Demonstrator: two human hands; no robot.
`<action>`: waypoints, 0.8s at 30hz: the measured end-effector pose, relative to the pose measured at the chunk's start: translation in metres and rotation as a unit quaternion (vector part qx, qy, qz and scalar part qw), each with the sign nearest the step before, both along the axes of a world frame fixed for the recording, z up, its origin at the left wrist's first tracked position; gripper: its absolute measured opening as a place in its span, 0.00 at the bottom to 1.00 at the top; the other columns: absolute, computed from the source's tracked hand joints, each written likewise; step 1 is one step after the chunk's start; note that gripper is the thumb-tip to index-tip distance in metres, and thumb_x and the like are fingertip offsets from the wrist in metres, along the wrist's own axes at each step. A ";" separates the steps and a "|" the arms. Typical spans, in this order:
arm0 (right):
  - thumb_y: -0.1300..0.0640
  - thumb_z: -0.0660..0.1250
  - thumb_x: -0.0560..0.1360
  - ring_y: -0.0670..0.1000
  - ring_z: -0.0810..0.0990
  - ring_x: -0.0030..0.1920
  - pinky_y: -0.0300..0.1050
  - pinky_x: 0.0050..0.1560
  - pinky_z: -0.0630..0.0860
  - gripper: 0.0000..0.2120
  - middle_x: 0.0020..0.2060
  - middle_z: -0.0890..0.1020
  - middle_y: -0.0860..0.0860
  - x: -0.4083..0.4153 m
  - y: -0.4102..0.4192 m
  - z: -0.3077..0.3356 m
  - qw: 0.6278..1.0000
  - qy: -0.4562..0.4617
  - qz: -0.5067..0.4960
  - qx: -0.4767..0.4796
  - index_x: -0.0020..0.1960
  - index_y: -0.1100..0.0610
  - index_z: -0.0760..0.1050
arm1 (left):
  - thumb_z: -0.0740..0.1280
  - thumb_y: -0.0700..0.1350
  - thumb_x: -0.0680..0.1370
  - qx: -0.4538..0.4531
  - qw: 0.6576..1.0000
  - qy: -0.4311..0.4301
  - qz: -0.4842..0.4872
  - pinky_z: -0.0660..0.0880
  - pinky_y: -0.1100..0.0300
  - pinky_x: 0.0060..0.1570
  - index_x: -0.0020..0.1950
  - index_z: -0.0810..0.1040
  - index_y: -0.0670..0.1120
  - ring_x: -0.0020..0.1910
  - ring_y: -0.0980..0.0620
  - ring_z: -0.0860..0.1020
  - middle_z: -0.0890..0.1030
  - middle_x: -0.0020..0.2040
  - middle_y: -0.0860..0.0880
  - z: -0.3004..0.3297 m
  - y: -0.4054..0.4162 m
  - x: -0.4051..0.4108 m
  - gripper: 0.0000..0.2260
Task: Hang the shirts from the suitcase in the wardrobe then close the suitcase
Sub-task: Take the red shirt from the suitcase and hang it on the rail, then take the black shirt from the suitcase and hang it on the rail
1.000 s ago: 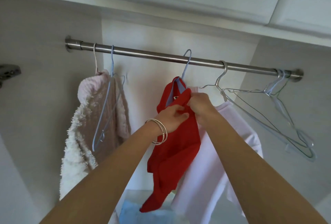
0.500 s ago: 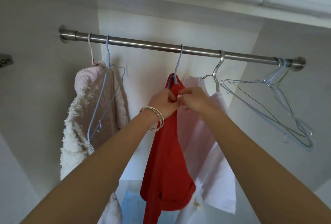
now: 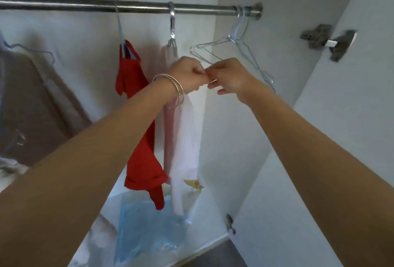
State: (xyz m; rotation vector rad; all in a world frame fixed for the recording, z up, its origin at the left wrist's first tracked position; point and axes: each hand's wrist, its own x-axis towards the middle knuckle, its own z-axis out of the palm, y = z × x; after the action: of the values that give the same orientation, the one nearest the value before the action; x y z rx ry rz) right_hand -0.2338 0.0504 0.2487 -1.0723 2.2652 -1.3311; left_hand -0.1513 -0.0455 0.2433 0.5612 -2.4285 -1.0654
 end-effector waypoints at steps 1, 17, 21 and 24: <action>0.61 0.62 0.74 0.45 0.77 0.34 0.39 0.36 0.71 0.07 0.32 0.78 0.48 -0.005 0.022 -0.006 0.999 -0.004 -0.036 0.002 0.40 0.55 0.78 | 0.70 0.45 0.67 0.003 0.999 -0.014 -0.032 0.70 0.64 0.30 0.30 0.74 0.51 0.35 0.50 0.78 0.80 0.31 0.52 -0.005 0.017 -0.011 0.07; 0.64 0.59 0.74 0.44 0.78 0.37 0.37 0.37 0.73 0.11 0.34 0.79 0.47 0.085 0.389 -0.105 0.887 -0.119 -0.440 0.075 0.44 0.53 0.79 | 0.68 0.44 0.71 0.003 0.851 -0.159 -0.501 0.74 0.57 0.38 0.39 0.74 0.48 0.43 0.50 0.81 0.82 0.46 0.44 -0.106 0.358 -0.039 0.04; 0.65 0.59 0.74 0.47 0.78 0.39 0.38 0.36 0.72 0.11 0.39 0.81 0.53 0.138 0.486 -0.127 0.844 -0.134 -0.514 0.069 0.45 0.53 0.78 | 0.70 0.46 0.68 -0.010 0.797 -0.181 -0.577 0.77 0.53 0.42 0.40 0.75 0.48 0.47 0.44 0.83 0.84 0.47 0.42 -0.127 0.463 -0.006 0.05; 0.64 0.60 0.74 0.47 0.78 0.39 0.38 0.37 0.72 0.10 0.41 0.81 0.54 0.182 0.555 -0.147 0.811 -0.156 -0.560 0.063 0.48 0.54 0.79 | 0.69 0.45 0.69 -0.022 0.759 -0.189 -0.622 0.75 0.56 0.38 0.39 0.75 0.48 0.48 0.42 0.82 0.83 0.45 0.41 -0.145 0.537 0.025 0.04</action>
State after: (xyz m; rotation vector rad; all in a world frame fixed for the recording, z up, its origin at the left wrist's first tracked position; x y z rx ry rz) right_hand -0.0522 0.6056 0.1017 0.6884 2.6680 -1.4655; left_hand -0.1263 0.4915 0.0982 -1.2050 -3.1276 -1.3703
